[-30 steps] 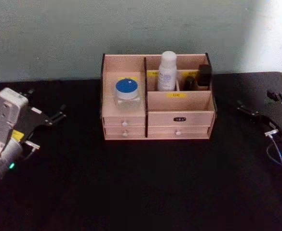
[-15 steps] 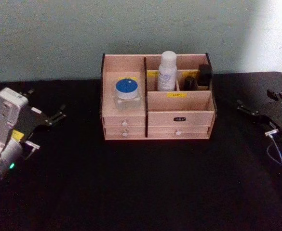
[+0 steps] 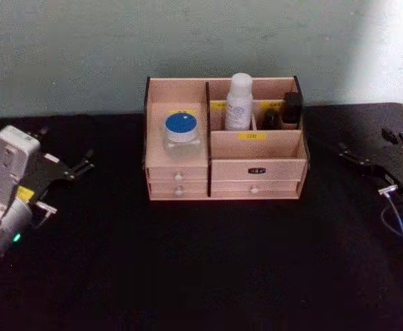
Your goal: Pick up the facial cleanser and watermelon frost from the table and place them into the tiered storage box.
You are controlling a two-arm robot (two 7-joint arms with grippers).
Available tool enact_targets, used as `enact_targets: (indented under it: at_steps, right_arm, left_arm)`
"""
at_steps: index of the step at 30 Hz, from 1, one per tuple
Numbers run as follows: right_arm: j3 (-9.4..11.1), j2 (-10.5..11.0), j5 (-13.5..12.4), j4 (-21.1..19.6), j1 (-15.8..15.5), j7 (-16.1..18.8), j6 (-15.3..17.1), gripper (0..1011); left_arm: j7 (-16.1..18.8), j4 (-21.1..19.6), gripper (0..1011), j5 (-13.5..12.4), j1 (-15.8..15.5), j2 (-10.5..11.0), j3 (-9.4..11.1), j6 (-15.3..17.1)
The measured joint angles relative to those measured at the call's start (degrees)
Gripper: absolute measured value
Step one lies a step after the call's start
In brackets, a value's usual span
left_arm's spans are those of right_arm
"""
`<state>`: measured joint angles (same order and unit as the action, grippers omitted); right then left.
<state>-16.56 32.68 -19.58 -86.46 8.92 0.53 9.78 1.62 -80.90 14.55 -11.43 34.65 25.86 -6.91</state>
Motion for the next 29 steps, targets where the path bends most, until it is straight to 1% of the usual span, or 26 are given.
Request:
enact_targets:
  at_steps: [29]
  right_arm:
    - [0.0,0.0,0.0,0.0,0.0,0.0,0.0,1002]
  left_arm:
    - [0.0,0.0,1001,0.0,0.0,0.0,0.0,0.0]
